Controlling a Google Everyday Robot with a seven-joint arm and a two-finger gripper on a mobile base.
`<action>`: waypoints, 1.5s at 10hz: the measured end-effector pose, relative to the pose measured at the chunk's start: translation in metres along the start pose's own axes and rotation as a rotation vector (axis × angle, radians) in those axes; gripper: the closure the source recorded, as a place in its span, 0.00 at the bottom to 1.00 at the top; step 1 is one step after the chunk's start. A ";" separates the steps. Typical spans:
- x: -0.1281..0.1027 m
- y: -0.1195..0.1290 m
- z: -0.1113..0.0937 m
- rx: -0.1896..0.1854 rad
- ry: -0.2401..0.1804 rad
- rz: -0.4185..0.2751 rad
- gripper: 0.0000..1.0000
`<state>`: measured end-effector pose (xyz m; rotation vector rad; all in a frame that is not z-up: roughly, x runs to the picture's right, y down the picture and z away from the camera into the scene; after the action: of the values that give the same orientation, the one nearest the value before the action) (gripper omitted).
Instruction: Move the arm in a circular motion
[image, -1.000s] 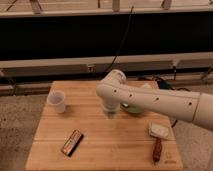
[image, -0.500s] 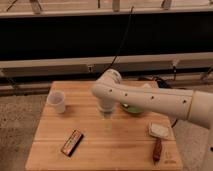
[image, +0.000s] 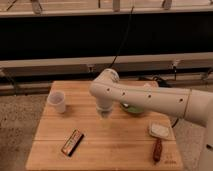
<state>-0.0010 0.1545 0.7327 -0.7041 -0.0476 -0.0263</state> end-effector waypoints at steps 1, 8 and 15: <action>0.000 -0.001 -0.001 -0.003 0.000 0.000 0.20; -0.006 -0.005 -0.001 -0.011 -0.014 0.014 0.20; -0.001 -0.017 -0.001 -0.023 -0.031 0.043 0.20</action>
<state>-0.0023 0.1405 0.7429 -0.7285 -0.0618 0.0258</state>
